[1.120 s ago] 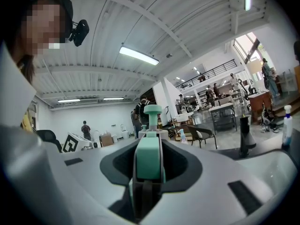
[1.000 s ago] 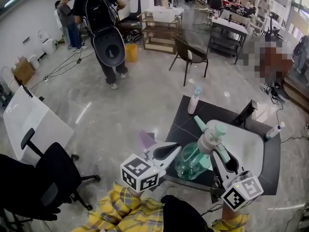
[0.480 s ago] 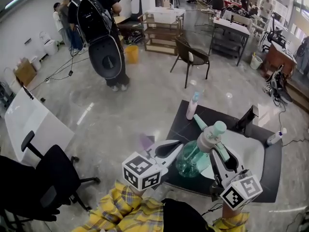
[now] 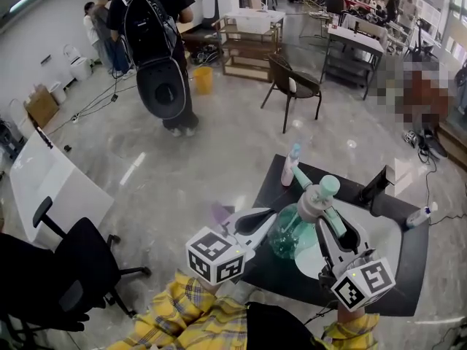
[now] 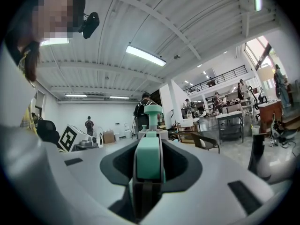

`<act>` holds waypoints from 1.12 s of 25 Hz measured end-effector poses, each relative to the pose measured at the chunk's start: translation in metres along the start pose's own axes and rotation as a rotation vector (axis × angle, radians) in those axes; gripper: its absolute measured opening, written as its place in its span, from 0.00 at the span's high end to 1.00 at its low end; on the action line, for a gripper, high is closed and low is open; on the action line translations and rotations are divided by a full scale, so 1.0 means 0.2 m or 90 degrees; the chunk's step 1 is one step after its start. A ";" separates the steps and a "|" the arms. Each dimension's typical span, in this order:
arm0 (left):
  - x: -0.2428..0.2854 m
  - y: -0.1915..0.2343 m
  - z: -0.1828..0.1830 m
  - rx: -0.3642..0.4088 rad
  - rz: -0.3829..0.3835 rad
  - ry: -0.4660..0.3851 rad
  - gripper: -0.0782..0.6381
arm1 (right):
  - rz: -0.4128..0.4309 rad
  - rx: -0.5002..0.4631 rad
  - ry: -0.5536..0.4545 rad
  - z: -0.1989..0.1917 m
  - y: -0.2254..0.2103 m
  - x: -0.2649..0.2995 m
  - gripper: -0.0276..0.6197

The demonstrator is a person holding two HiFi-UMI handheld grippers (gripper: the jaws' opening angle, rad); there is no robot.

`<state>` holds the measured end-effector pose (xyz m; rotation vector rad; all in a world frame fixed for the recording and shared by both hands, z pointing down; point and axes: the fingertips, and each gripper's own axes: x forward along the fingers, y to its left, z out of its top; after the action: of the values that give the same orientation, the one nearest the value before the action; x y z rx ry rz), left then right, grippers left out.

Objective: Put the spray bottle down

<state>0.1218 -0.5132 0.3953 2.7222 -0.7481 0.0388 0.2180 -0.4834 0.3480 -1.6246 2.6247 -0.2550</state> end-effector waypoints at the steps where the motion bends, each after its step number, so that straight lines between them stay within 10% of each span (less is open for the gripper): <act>1: 0.02 0.01 0.00 -0.001 0.002 0.000 0.88 | 0.001 -0.005 0.000 0.00 -0.02 0.01 0.78; 28: 0.17 0.22 0.02 -0.014 0.045 -0.025 0.88 | 0.033 -0.071 -0.037 -0.04 -0.17 0.27 0.78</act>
<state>0.1295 -0.5673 0.4073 2.6826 -0.8512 -0.0073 0.2227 -0.5445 0.3648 -1.5676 2.6771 -0.0586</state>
